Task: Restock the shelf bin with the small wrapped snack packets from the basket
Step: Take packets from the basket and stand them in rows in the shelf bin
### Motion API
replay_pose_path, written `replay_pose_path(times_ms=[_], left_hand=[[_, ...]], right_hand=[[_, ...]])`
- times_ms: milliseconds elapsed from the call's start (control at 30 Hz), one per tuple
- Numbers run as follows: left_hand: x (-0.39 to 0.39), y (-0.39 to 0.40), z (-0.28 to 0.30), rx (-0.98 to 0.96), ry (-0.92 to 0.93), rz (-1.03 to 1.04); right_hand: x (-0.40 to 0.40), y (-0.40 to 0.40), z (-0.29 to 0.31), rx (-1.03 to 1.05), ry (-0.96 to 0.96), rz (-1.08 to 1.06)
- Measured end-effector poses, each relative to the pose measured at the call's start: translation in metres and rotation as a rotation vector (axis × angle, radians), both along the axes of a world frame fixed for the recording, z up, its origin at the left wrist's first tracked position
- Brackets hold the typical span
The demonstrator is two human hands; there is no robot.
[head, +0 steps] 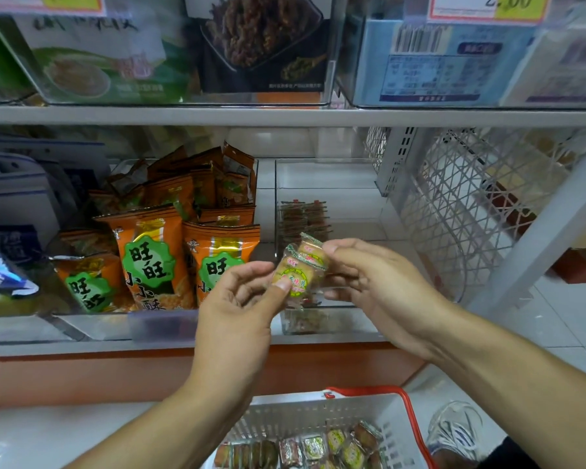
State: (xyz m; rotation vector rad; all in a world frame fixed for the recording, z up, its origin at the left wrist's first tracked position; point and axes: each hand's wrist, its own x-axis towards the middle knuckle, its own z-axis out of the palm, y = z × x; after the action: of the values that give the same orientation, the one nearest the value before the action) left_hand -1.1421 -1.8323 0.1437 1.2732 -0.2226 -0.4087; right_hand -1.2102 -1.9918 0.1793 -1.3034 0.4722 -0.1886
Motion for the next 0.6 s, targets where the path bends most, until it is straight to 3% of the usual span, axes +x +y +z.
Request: replay_pose_path(times_ms=[167,267,433,600], left_hand=[[0.000,0.001,0.004,0.110,-0.136,0.024],[-0.002,-0.002,0.003,0.197,-0.247,0.007],[-0.011,-0.002,-0.004,0.498,-0.721,-0.087],[-0.015,-0.008,-0.015,0.591,-0.644,-0.192]], right_hand=[[-0.002,0.004,-0.004,-0.167,-0.048,0.150],[0.008,-0.009,-0.007,-0.310,-0.014,0.084],[0.039,-0.063,-0.018,-0.915,0.343,-0.089],[0.071,-0.082,-0.051,-0.946,0.504,0.017]])
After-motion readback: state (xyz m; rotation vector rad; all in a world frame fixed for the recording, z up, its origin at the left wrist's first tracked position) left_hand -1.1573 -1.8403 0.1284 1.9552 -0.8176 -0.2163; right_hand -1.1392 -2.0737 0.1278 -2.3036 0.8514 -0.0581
